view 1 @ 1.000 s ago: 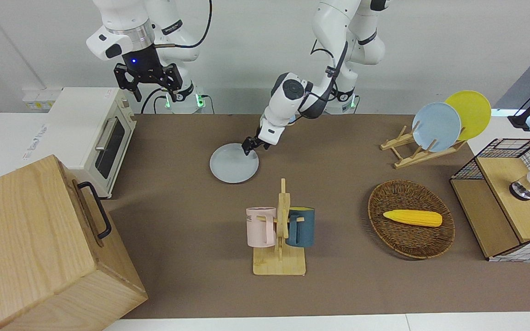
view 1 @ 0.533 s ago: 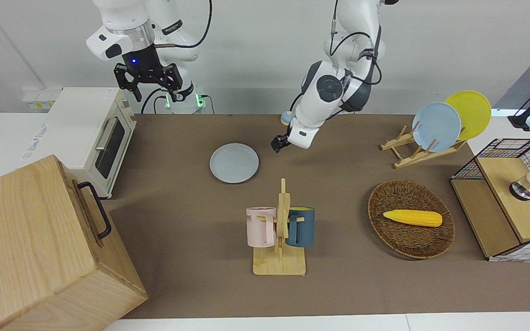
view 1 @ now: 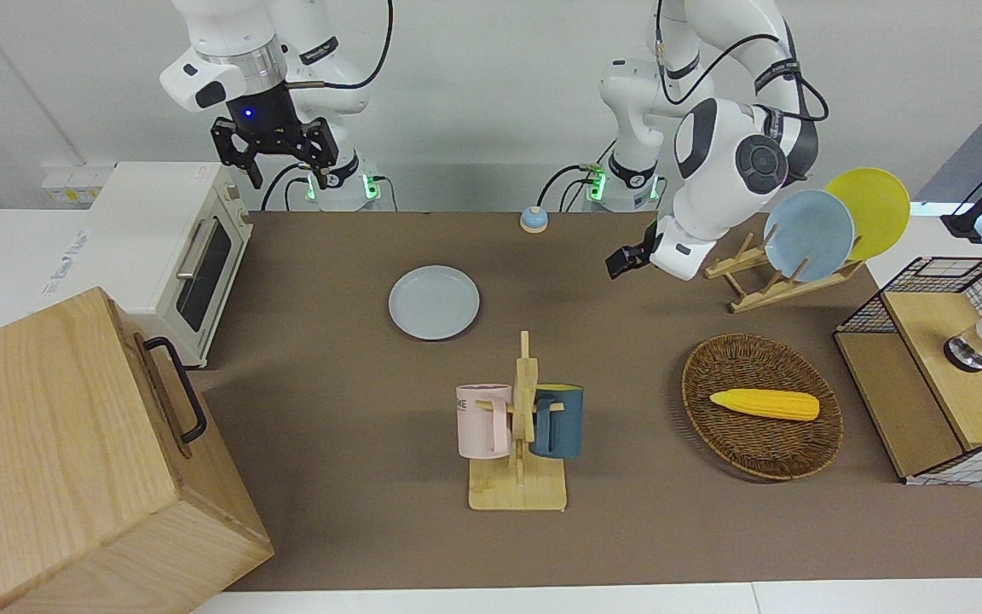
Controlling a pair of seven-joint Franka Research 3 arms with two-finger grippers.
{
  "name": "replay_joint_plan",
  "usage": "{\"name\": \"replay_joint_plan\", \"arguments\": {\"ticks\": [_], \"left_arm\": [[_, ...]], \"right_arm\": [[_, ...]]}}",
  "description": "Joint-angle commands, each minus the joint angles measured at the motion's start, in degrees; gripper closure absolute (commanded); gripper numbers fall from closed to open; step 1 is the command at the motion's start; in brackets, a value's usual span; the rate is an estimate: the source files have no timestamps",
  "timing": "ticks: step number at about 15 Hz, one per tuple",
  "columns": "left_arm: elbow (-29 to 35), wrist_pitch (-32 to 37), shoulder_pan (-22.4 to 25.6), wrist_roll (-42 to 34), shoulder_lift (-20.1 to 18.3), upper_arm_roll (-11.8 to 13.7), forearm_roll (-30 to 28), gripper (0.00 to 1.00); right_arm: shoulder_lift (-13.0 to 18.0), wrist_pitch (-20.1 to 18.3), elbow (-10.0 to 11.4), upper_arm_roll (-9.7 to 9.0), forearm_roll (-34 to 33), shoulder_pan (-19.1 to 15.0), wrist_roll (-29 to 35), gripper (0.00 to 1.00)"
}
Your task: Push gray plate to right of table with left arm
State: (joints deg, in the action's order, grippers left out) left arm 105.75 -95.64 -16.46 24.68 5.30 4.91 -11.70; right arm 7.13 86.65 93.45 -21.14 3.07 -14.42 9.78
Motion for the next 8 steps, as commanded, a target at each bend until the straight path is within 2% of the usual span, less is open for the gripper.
{"name": "replay_joint_plan", "arguments": {"ticks": [1, 4, 7, 8], "left_arm": [[-9.0, 6.9, 0.4, -0.8, 0.2, -0.3, 8.0, 0.01], [-13.6, 8.1, 0.7, -6.4, 0.2, -0.1, 11.2, 0.01], [-17.1, 8.2, 2.2, -13.6, 0.2, -0.1, 11.7, 0.01], [-17.7, 8.2, 2.4, -15.3, 0.2, 0.8, 11.7, 0.01]], "right_arm": [[1.6, 0.0, 1.6, -0.83, 1.2, -1.4, 0.6, 0.005], [1.6, 0.0, 1.6, -0.83, 1.2, -1.4, 0.6, 0.005], [1.6, 0.0, 1.6, -0.83, 1.2, -1.4, 0.6, 0.005], [1.6, 0.0, 1.6, -0.83, 1.2, -1.4, 0.6, 0.005]]}}
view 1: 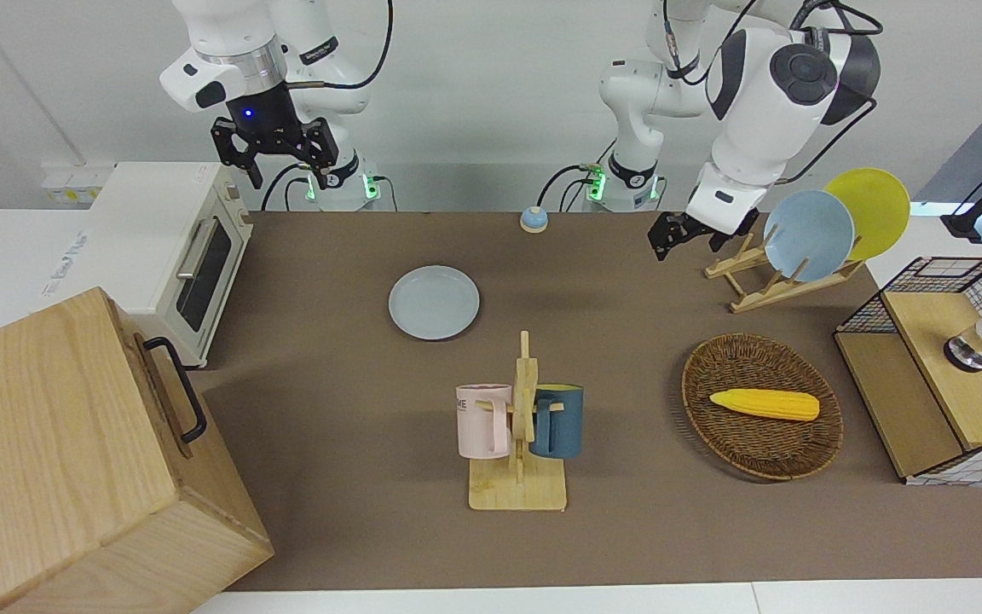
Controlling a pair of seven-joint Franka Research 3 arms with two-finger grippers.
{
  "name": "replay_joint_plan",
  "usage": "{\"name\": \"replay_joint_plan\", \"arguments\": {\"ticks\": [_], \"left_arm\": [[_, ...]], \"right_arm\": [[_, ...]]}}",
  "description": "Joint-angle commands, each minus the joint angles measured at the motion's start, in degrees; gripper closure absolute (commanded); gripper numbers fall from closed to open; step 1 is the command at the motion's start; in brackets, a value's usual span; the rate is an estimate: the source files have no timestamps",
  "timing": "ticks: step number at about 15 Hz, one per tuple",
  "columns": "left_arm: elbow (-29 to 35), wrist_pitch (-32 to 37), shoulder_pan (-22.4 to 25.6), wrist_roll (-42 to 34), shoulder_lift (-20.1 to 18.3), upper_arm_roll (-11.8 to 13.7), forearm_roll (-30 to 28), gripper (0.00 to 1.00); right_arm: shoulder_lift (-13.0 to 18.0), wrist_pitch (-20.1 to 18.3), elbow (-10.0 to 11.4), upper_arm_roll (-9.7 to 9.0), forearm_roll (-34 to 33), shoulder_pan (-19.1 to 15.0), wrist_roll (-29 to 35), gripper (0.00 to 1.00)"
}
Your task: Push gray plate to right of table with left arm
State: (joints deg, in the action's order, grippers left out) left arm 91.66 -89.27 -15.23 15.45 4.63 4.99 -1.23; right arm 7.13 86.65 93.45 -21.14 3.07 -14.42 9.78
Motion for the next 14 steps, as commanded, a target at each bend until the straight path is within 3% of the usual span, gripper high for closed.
{"name": "replay_joint_plan", "arguments": {"ticks": [1, 5, 14], "left_arm": [[-4.5, 1.8, 1.2, -7.3, 0.9, 2.1, 1.3, 0.01], [-5.7, 1.2, 1.8, -9.7, 0.9, 4.0, 1.1, 0.01], [-7.8, 0.8, 3.0, -9.5, 1.4, 3.9, 1.1, 0.01]], "right_arm": [[1.6, 0.0, 1.6, -0.83, 1.2, -1.4, 0.6, 0.005], [1.6, 0.0, 1.6, -0.83, 1.2, -1.4, 0.6, 0.005], [1.6, 0.0, 1.6, -0.83, 1.2, -1.4, 0.7, 0.005]]}}
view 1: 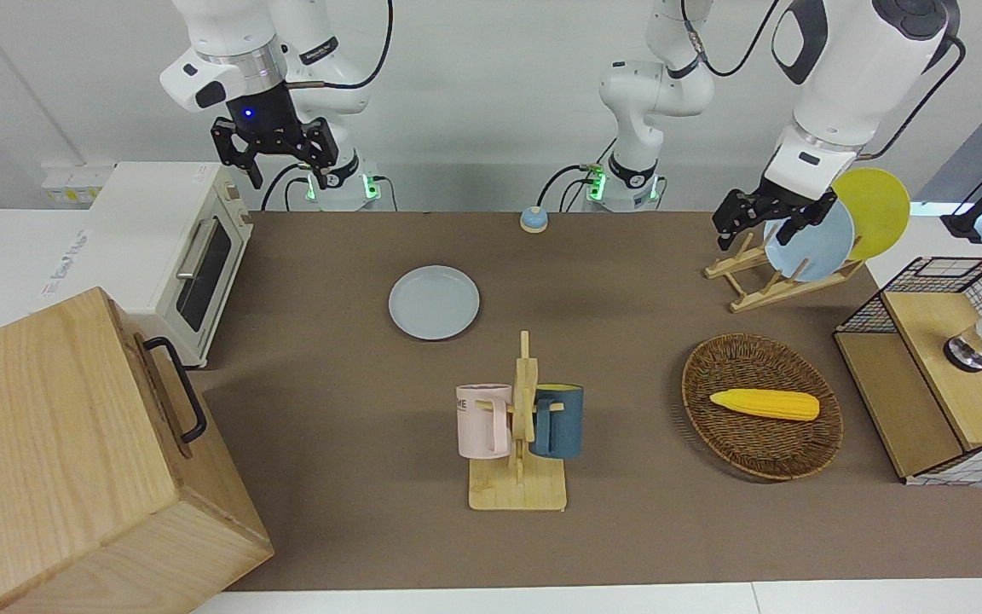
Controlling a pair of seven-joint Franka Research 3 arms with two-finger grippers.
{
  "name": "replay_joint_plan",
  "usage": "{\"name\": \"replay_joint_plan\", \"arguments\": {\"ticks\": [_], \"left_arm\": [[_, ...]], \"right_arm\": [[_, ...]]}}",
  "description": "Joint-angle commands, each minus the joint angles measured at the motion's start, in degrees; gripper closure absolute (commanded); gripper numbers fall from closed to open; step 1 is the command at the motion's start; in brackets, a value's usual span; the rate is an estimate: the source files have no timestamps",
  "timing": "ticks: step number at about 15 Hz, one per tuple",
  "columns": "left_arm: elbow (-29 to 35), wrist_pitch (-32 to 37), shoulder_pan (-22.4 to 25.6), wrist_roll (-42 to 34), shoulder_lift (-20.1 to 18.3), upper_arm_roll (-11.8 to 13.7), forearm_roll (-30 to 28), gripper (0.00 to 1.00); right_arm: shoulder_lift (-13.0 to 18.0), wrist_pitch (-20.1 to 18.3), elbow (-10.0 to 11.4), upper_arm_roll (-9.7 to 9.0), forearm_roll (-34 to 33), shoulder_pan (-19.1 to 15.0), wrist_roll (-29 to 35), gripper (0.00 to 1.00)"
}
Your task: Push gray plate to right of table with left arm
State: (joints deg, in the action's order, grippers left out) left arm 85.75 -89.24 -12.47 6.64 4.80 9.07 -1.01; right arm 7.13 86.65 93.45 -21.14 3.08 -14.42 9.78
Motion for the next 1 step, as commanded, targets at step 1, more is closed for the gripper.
{"name": "replay_joint_plan", "arguments": {"ticks": [1], "left_arm": [[-1.9, 0.7, 0.2, -0.7, 1.3, -0.2, 0.9, 0.01]], "right_arm": [[1.6, 0.0, 1.6, -0.83, 1.2, -1.4, 0.6, 0.005]]}}
